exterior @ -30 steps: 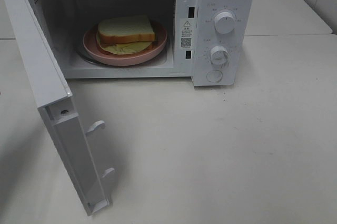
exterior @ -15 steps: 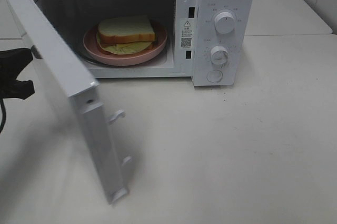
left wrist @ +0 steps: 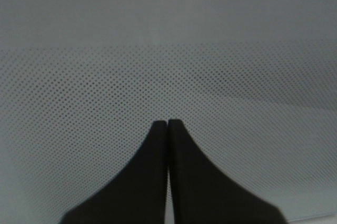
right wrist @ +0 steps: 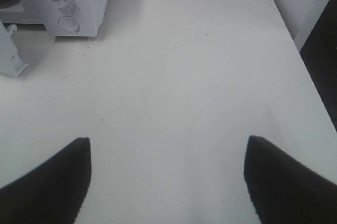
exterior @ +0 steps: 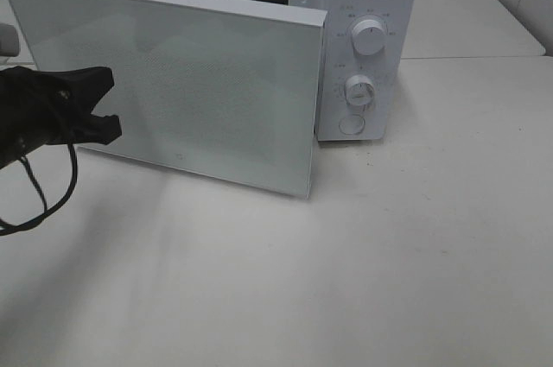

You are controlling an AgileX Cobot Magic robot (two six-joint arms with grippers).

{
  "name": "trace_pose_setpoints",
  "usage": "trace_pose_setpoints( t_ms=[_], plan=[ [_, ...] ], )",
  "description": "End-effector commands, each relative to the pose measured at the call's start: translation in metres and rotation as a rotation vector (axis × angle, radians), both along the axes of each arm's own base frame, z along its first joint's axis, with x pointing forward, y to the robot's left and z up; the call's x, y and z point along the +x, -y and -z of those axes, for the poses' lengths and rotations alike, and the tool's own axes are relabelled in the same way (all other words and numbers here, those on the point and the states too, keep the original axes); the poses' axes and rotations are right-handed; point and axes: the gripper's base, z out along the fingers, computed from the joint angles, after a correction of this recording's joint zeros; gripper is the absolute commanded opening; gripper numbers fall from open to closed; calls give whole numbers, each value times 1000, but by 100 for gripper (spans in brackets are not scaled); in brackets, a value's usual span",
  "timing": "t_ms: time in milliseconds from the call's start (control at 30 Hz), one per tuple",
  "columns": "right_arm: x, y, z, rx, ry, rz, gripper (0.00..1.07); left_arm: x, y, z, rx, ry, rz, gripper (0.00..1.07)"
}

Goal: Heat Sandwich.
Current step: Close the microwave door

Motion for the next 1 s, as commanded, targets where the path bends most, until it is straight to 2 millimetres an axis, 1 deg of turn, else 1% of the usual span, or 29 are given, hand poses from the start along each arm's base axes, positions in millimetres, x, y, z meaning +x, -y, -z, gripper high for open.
trace_pose_setpoints(
  t_ms=[33, 67, 100, 200, 233, 267, 333, 367, 400, 467, 500, 533, 633, 667, 700, 767, 833, 867, 933, 967, 1000],
  plan=[
    [-3, 0, 0, 4, 35, 2, 76, 9, 11, -5, -28, 33, -16, 0],
    [-3, 0, 0, 4, 35, 2, 76, 9, 11, -5, -28, 33, -16, 0],
    [-3, 0, 0, 4, 35, 2, 76, 14, 18, -5, -35, 32, -13, 0],
    [-3, 0, 0, 4, 35, 2, 76, 20, 30, -4, -53, 23, -25, 0],
    [-3, 0, 0, 4, 35, 2, 76, 20, 30, -4, -53, 23, -25, 0],
    [-3, 0, 0, 4, 35, 2, 76, 24, 37, -5, -73, 28, -39, 0],
    [-3, 0, 0, 4, 35, 2, 76, 27, 45, -7, -85, 35, -38, 0],
    [-3, 0, 0, 4, 35, 2, 76, 30, 53, -7, -96, 41, -33, 0],
    [-3, 0, 0, 4, 35, 2, 76, 30, 53, -7, -96, 41, -33, 0],
    [-3, 0, 0, 4, 35, 2, 76, 33, 62, -6, -98, 40, -19, 0],
    [-3, 0, 0, 4, 35, 2, 76, 37, 70, -6, -105, 47, -7, 0],
    [-3, 0, 0, 4, 35, 2, 76, 37, 70, -6, -105, 47, -7, 0],
    [-3, 0, 0, 4, 35, 2, 76, 42, 82, -6, -110, 50, 15, 0],
    [-3, 0, 0, 4, 35, 2, 76, 42, 82, -6, -110, 50, 15, 0],
    [-3, 0, 0, 4, 35, 2, 76, 44, 90, -7, -117, 58, 28, 0],
    [-3, 0, 0, 4, 35, 2, 76, 48, 98, -7, -122, 63, 40, 0],
    [-3, 0, 0, 4, 35, 2, 76, 50, 100, -7, -126, 67, 40, 0],
    [-3, 0, 0, 4, 35, 2, 76, 53, 106, -6, -132, 63, 47, 0],
    [-3, 0, 0, 4, 35, 2, 76, 58, 111, -6, -133, 60, 49, 0],
    [-3, 0, 0, 4, 35, 2, 76, 61, 117, -7, -138, 66, 54, 0],
    [-3, 0, 0, 4, 35, 2, 76, 61, 117, -7, -138, 66, 54, 0]
  ],
)
